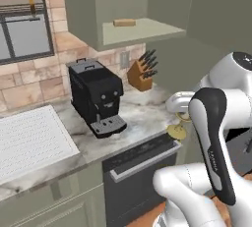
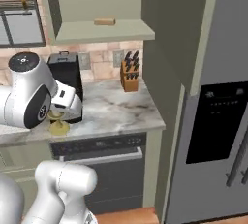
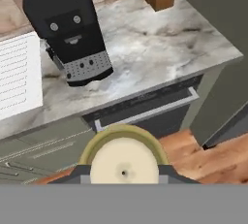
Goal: Pick the candle and candle from the dining table and place them in the open cabinet. Close the cabinet after placing the objects.
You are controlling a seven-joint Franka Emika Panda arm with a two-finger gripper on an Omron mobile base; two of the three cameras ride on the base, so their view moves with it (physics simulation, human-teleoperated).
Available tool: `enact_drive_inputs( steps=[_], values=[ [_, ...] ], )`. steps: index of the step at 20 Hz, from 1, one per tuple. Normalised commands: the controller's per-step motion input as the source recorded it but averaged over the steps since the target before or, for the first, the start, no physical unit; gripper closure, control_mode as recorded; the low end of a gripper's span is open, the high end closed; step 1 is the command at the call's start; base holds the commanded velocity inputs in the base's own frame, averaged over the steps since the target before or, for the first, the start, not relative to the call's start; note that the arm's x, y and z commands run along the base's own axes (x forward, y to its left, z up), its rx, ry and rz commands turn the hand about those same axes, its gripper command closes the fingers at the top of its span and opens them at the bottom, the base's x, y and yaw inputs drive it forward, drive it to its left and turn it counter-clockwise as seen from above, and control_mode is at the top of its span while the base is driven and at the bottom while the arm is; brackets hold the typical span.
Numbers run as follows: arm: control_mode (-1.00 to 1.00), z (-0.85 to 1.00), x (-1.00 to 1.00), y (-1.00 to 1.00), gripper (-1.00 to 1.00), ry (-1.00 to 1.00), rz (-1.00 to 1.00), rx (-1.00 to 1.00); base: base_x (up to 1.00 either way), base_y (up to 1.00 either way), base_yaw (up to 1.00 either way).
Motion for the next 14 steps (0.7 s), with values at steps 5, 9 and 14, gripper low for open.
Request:
enact_drive_inputs(
  steps=[5, 9, 14],
  values=[
    [1.00, 0.00, 0.00, 0.00, 1.00, 0.00, 0.00, 0.00, 0.85, -0.25, 0.54],
    [1.00, 0.00, 0.00, 0.00, 1.00, 0.00, 0.00, 0.00, 0.88, -0.39, 0.48],
    [1.00, 0.00, 0.00, 0.00, 1.00, 0.00, 0.00, 0.00, 0.59, -0.57, 0.22]
  ],
)
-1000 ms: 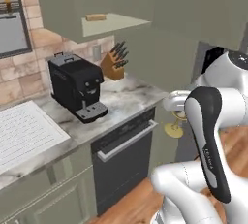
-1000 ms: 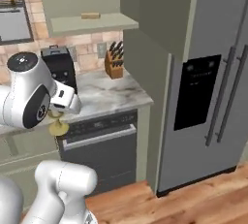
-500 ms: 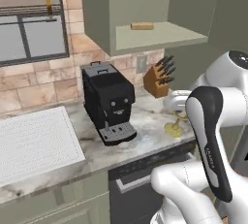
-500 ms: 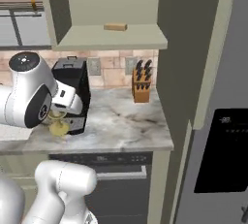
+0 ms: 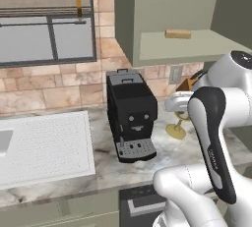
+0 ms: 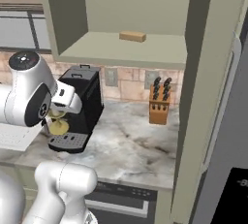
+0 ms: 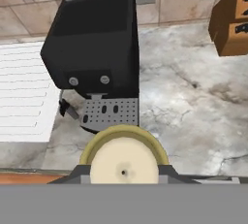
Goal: Pick the candle and candle from the dining table and place them in the open cabinet. Close the cabinet after placing the objects.
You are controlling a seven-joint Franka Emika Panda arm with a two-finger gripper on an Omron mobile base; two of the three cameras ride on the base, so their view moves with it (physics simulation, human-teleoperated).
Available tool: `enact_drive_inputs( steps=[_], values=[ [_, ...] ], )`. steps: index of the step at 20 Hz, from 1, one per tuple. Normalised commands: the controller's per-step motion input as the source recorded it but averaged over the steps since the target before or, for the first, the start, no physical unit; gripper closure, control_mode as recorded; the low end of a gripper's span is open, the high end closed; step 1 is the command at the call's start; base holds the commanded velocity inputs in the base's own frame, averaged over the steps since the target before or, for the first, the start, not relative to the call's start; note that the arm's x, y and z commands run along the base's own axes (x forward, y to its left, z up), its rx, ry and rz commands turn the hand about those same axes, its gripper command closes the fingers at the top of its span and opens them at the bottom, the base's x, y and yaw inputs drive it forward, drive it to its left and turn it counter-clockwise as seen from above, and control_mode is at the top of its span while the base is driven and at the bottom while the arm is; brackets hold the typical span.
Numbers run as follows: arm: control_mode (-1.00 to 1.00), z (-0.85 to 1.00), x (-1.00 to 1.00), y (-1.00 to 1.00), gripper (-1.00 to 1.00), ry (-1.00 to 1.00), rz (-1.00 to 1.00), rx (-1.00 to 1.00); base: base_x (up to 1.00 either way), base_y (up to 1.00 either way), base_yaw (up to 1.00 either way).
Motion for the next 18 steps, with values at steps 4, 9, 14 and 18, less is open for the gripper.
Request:
enact_drive_inputs(
  steps=[4, 9, 14, 18],
  values=[
    [1.00, 0.00, 0.00, 0.00, 1.00, 0.00, 0.00, 0.00, 0.11, -0.36, 0.02],
    [1.00, 0.00, 0.00, 0.00, 1.00, 0.00, 0.00, 0.00, 0.10, -0.27, 0.00],
    [1.00, 0.00, 0.00, 0.00, 1.00, 0.00, 0.00, 0.00, 0.02, -0.07, -0.01],
    [1.00, 0.00, 0.00, 0.00, 1.00, 0.00, 0.00, 0.00, 0.11, -0.55, -0.12]
  ],
)
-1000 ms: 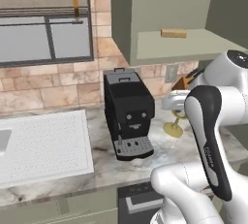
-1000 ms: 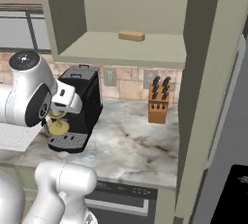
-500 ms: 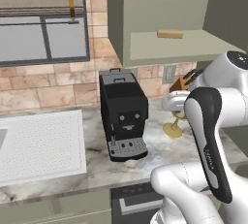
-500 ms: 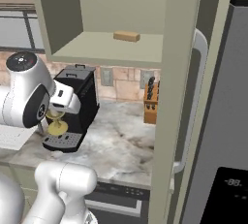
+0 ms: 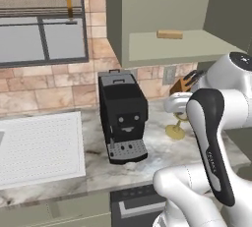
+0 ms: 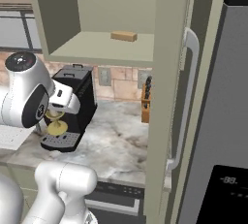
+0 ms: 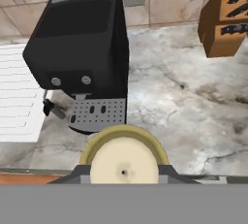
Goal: Pick the candle and candle from the dining table and place them in the open cabinet. Close the cabinet after placing the objects.
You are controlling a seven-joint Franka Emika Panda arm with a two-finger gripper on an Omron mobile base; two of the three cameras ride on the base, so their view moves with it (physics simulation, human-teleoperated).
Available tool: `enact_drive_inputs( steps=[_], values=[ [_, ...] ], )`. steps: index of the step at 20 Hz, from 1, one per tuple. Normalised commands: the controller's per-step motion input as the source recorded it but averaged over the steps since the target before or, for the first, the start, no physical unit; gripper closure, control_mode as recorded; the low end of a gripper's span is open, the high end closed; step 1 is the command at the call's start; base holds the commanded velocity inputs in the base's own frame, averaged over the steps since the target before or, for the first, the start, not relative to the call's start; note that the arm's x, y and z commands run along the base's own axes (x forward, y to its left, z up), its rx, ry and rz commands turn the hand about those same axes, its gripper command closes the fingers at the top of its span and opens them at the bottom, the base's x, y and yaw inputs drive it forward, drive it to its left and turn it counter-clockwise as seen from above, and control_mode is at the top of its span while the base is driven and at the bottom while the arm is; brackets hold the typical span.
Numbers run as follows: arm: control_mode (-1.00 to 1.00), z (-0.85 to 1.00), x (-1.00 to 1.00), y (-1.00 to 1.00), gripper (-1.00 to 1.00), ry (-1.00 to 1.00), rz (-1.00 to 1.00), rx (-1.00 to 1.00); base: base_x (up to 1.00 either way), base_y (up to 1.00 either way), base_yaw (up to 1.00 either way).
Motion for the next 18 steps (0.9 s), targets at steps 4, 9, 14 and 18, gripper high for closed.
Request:
enact_drive_inputs(
  steps=[4, 9, 14, 18],
  values=[
    [1.00, 0.00, 0.00, 0.00, 1.00, 0.00, 0.00, 0.00, 0.01, -0.28, -0.12],
    [1.00, 0.00, 0.00, 0.00, 1.00, 0.00, 0.00, 0.00, 0.00, -0.01, -0.02],
    [1.00, 0.00, 0.00, 0.00, 1.00, 0.00, 0.00, 0.00, 0.00, 0.00, 0.00],
    [1.00, 0.00, 0.00, 0.00, 1.00, 0.00, 0.00, 0.00, 0.00, 0.00, 0.00]
  ],
)
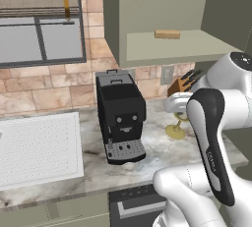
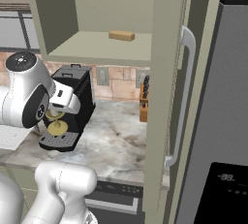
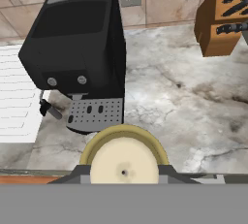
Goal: Pick the candle and candle from the dining table and place them in the open cabinet. Close the cabinet after placing the objects.
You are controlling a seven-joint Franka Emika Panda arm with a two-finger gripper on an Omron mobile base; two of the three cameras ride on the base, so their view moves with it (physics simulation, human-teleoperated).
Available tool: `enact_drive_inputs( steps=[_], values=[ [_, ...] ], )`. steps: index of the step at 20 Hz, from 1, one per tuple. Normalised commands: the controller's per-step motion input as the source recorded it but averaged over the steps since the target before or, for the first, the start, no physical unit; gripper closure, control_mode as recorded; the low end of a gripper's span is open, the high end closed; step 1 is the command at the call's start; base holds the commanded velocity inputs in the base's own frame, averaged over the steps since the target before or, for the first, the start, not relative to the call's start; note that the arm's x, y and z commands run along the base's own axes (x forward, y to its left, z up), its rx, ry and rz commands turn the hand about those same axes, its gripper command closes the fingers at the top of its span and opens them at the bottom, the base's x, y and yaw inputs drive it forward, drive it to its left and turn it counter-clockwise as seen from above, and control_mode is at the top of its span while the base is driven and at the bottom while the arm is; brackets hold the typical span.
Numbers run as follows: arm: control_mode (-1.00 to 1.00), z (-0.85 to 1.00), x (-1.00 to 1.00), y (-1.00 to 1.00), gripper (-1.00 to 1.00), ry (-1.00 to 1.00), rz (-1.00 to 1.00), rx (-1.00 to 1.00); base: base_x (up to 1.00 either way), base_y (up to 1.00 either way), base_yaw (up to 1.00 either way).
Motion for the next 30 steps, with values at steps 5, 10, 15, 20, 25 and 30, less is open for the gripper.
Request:
enact_drive_inputs(
  steps=[5, 10, 15, 20, 25, 30],
  values=[
    [-1.00, 0.00, 0.00, 0.00, 1.00, 0.00, 0.00, 0.00, 0.00, 0.00, 0.00],
    [-1.00, 0.07, -0.31, 0.00, 1.00, -0.09, 0.03, -0.01, 0.00, 0.00, 0.00],
    [-1.00, 0.44, -0.20, -0.05, 1.00, -0.02, 0.07, -0.05, 0.00, 0.00, 0.00],
    [-1.00, 0.88, -0.51, -0.25, 1.00, -0.13, 0.07, 0.00, 0.00, 0.00, 0.00],
    [-1.00, 0.91, -0.41, -0.15, 1.00, -0.16, 0.06, 0.03, 0.00, 0.00, 0.00],
    [-1.00, 0.70, -0.20, -0.07, 1.00, -0.13, 0.06, 0.02, 0.00, 0.00, 0.00]
  ],
)
